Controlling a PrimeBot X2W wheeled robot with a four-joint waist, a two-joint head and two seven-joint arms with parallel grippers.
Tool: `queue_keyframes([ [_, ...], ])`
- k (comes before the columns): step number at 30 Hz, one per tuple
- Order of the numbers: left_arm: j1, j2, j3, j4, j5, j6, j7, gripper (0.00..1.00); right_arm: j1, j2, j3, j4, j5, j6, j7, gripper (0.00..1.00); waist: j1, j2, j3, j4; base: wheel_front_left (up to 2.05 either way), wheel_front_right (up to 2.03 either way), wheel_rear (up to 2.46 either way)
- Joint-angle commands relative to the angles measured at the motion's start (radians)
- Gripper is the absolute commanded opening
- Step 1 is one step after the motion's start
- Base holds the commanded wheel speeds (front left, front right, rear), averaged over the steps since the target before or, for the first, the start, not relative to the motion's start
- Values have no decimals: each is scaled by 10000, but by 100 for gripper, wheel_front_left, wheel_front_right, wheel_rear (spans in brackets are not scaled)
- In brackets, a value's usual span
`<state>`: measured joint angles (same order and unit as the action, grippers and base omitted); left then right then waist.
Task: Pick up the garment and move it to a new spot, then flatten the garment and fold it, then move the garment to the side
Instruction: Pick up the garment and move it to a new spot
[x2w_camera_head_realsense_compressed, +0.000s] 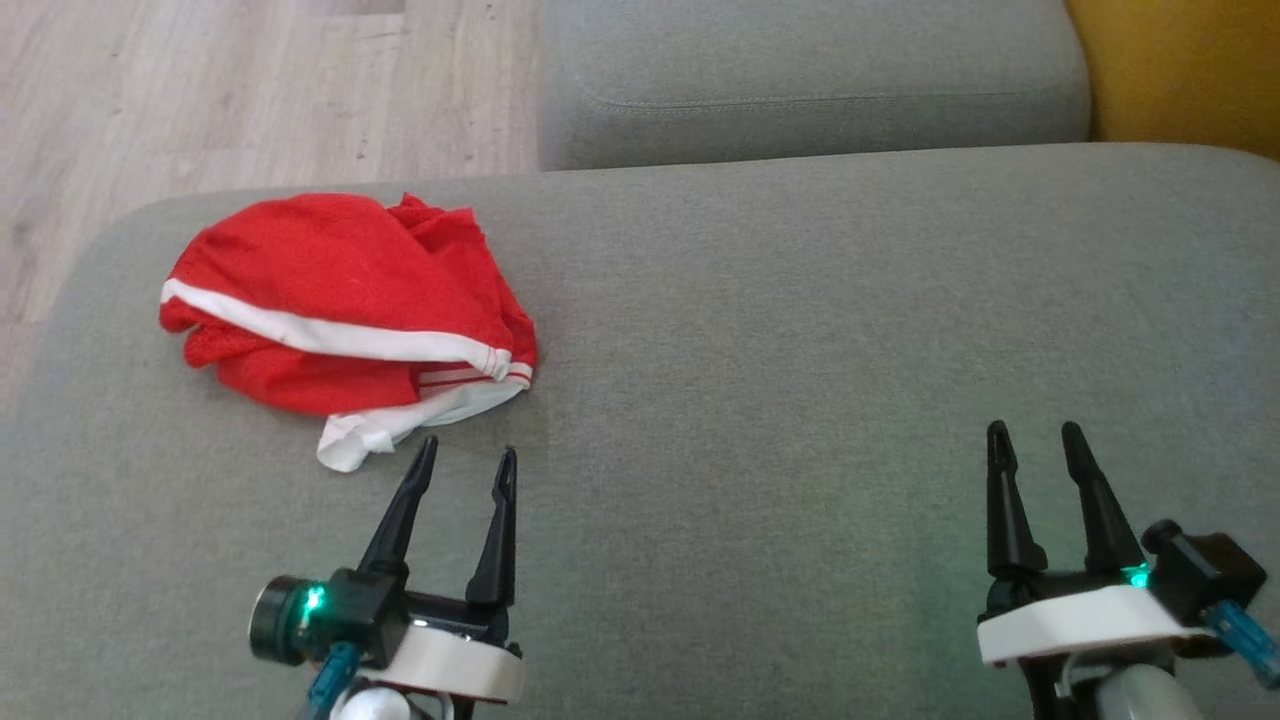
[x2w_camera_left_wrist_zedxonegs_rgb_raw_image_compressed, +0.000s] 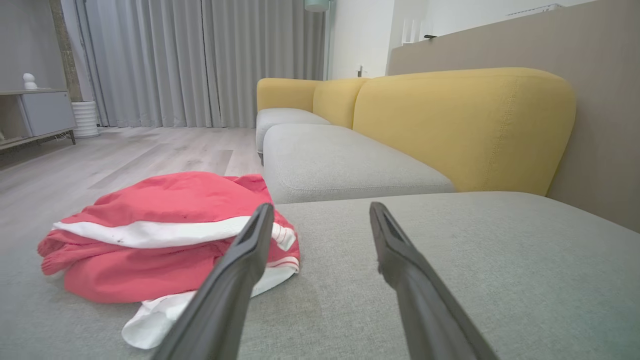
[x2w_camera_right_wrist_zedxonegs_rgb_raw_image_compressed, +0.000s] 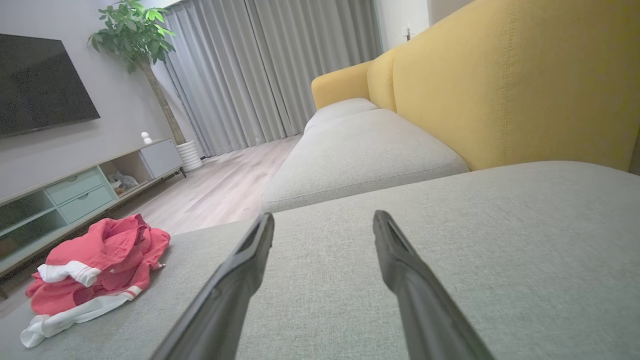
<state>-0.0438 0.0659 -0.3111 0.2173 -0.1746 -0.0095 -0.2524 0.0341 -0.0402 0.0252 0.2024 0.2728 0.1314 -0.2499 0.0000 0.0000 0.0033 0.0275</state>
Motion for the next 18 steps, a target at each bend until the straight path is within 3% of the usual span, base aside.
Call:
queue_keyframes([
  [1,-297,-50,438,-252,142,4,-93,100,-326,-100,314,-382,-57,-7,-118,100,0,0,-12,121,0,0,0],
  [18,-163,-99,1152,-26,563,115,-93,100,-160,-100,1276,-366,-26,-7,-118,100,0,0,-159,2227,0,0,0],
])
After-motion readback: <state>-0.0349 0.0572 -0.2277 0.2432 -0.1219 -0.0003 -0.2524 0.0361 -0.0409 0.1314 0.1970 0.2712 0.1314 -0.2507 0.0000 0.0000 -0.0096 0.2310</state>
